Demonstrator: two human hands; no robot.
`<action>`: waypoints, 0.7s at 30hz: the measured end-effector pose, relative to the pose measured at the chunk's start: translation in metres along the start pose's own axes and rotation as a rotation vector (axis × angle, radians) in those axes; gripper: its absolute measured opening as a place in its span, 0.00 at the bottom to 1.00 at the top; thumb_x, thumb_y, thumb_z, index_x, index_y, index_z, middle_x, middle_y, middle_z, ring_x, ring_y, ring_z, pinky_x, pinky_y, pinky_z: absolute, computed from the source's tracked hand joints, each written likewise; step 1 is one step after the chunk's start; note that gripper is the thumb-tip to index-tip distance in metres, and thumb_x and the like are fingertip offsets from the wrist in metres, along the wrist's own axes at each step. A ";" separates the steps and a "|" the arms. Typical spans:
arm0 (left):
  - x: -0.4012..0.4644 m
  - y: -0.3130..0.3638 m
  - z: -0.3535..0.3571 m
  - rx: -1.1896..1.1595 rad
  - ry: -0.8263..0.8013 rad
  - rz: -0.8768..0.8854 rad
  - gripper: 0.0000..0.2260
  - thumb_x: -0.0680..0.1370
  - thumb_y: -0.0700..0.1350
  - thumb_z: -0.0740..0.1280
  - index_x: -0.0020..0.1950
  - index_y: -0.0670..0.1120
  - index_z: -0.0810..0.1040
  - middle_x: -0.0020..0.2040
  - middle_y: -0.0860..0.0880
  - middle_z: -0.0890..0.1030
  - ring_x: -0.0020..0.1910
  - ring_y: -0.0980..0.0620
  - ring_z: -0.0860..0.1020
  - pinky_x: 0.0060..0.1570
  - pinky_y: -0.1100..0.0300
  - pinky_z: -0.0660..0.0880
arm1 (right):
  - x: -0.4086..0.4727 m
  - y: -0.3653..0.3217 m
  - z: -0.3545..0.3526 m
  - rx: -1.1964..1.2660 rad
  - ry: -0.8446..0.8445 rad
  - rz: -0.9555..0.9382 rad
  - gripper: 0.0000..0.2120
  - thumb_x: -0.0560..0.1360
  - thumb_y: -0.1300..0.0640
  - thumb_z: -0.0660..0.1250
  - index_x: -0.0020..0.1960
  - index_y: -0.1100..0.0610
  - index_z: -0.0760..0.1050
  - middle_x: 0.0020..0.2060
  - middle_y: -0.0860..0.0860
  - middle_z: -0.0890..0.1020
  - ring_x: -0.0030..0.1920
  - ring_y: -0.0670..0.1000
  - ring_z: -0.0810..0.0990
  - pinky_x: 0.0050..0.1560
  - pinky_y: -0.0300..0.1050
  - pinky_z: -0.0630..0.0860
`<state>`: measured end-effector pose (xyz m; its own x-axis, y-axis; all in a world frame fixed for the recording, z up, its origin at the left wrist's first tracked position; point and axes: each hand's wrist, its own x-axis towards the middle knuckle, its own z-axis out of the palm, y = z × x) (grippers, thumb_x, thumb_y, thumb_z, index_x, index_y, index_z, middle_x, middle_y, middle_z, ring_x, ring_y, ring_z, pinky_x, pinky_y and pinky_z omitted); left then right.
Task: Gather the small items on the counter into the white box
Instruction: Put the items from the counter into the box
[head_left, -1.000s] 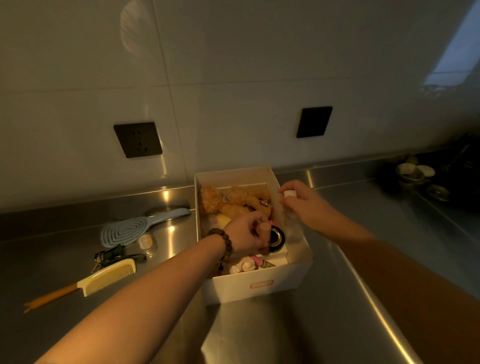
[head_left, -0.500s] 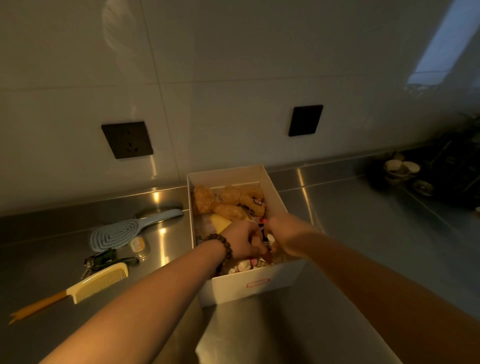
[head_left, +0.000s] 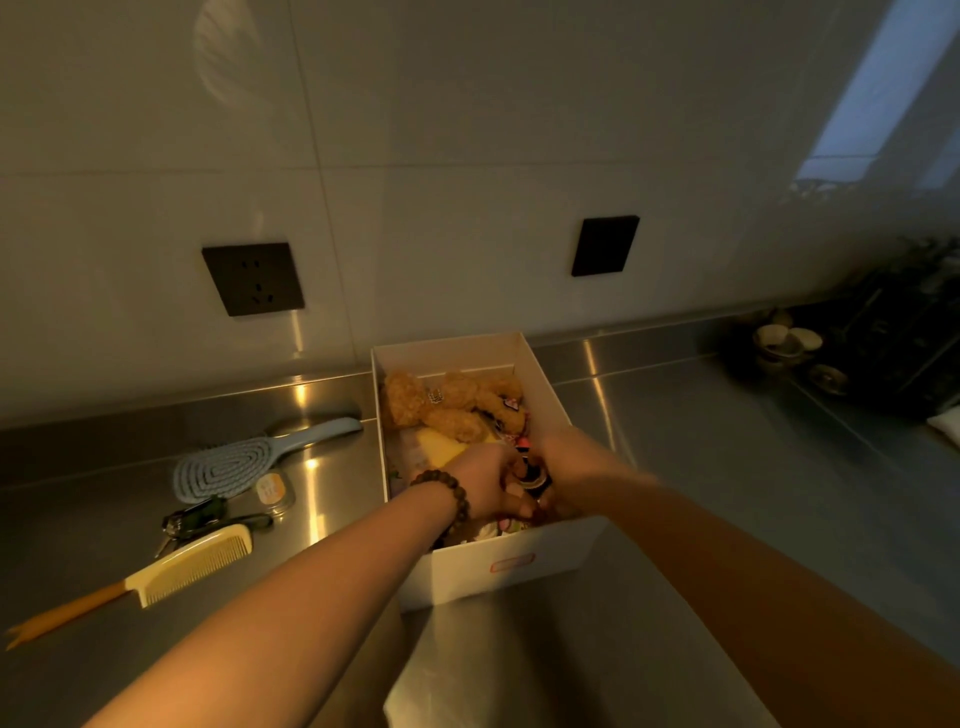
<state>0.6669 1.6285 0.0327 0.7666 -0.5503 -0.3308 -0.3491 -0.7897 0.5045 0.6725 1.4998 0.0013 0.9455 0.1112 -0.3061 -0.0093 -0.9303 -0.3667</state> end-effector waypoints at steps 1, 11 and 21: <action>0.005 -0.013 0.005 -0.050 0.023 0.015 0.20 0.71 0.43 0.74 0.60 0.39 0.74 0.55 0.43 0.79 0.52 0.49 0.78 0.50 0.63 0.73 | -0.008 0.002 -0.011 0.005 -0.026 -0.007 0.15 0.67 0.62 0.75 0.53 0.58 0.79 0.42 0.52 0.82 0.42 0.48 0.80 0.39 0.38 0.76; -0.007 -0.054 -0.014 -0.218 0.241 0.077 0.19 0.69 0.46 0.75 0.58 0.45 0.78 0.53 0.49 0.81 0.52 0.53 0.78 0.54 0.58 0.76 | -0.023 -0.008 -0.028 0.362 0.013 -0.127 0.22 0.67 0.66 0.75 0.60 0.60 0.77 0.53 0.55 0.83 0.51 0.47 0.81 0.49 0.33 0.77; -0.131 -0.181 -0.047 -0.230 0.726 -0.230 0.04 0.76 0.44 0.66 0.46 0.54 0.77 0.41 0.57 0.78 0.40 0.62 0.75 0.37 0.71 0.67 | 0.008 -0.149 0.013 0.360 -0.021 -0.388 0.13 0.73 0.60 0.72 0.57 0.57 0.79 0.50 0.52 0.83 0.52 0.49 0.81 0.51 0.36 0.75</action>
<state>0.6551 1.8557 0.0221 0.9933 -0.0034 0.1158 -0.0801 -0.7424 0.6652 0.6769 1.6438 0.0424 0.8950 0.4336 -0.1044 0.2252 -0.6413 -0.7335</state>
